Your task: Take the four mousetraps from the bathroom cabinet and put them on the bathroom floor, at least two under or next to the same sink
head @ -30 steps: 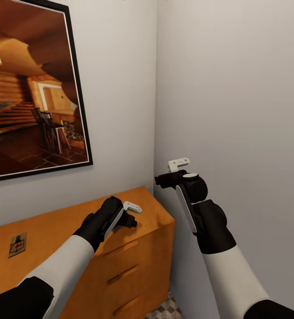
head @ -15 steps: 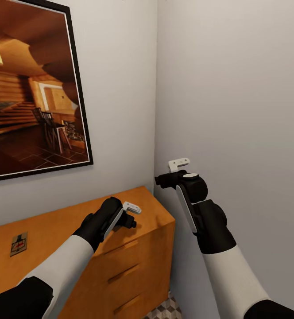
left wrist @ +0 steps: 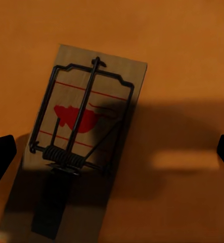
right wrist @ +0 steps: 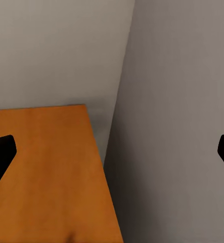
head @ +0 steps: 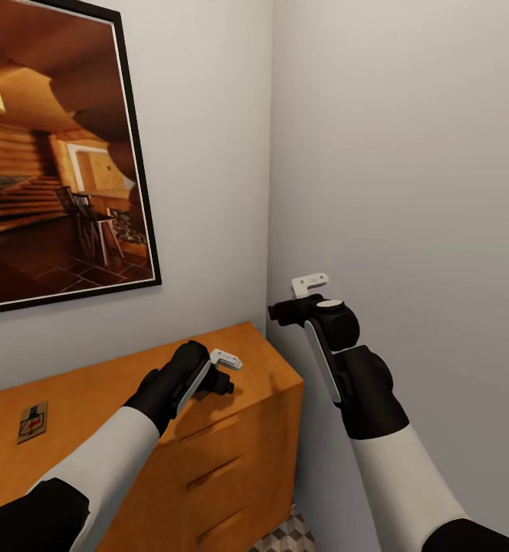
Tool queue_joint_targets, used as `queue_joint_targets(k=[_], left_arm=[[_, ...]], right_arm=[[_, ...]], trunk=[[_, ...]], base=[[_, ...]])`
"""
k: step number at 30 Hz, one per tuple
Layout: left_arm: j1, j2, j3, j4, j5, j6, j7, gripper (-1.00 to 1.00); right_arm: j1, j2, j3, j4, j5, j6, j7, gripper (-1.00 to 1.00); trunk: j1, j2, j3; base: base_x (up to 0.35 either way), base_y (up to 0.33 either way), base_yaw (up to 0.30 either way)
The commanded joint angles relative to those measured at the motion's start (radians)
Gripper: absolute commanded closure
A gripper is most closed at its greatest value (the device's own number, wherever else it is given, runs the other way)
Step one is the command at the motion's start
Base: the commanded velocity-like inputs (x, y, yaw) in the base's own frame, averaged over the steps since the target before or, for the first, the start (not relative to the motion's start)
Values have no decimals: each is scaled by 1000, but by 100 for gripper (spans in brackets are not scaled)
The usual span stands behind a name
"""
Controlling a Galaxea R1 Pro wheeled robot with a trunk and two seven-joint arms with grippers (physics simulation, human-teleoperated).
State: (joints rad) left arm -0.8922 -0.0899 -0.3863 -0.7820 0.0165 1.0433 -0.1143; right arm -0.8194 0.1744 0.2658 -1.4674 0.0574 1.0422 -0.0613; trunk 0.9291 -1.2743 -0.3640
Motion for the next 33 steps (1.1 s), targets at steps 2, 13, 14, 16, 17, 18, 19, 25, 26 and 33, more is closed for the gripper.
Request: queue_joint_targets(k=[2,13,14,16,17,18,19,25,26,33], left_arm=[[-1,2,-2,0,-10,4,-1,-100],[-1,4,-2,0,-10,4,-1,-100],[-1,4,-2,0,-10,4,-1,-100],[-1,4,-2,0,-10,4,-1,-100],[-1,4,-2,0,-10,4,-1,-100],[-1,4,-2,0,-10,4,-1,-100],[-1,4,-2,0,-10,4,-1,-100],[-1,4,-2,0,-10,4,-1,-100],[-1,4,-2,0,-10,4,-1,-100],[-1,4,-2,0,-10,4,-1,-100]], right_arm=[[-1,0,1,-1,5,5,0,-100],[-1,0,1,-1,5,5,0,-100],[-1,0,1,-1,5,5,0,-100],[-1,0,1,-1,5,5,0,-100],[-1,0,1,-1,5,5,0,-100],[-1,0,1,-1,5,5,0,-100],[-1,0,1,-1,5,5,0,-100],[-1,0,1,-1,5,5,0,-100],[-1,0,1,-1,5,5,0,-100],[-1,0,1,-1,6,5,0,-100]], trunk=[[0,-1,-1],[0,-1,-1],[0,-1,-1],[0,-1,-1],[0,-1,-1],[0,-1,-1],[0,-1,-1],[0,-1,-1],[0,-1,-1],[0,-1,-1]], base=[[0,0,0],[0,0,0],[0,0,0],[0,0,0],[0,0,0],[0,0,0],[0,7,0],[0,78,0],[0,100,0],[0,45,0]])
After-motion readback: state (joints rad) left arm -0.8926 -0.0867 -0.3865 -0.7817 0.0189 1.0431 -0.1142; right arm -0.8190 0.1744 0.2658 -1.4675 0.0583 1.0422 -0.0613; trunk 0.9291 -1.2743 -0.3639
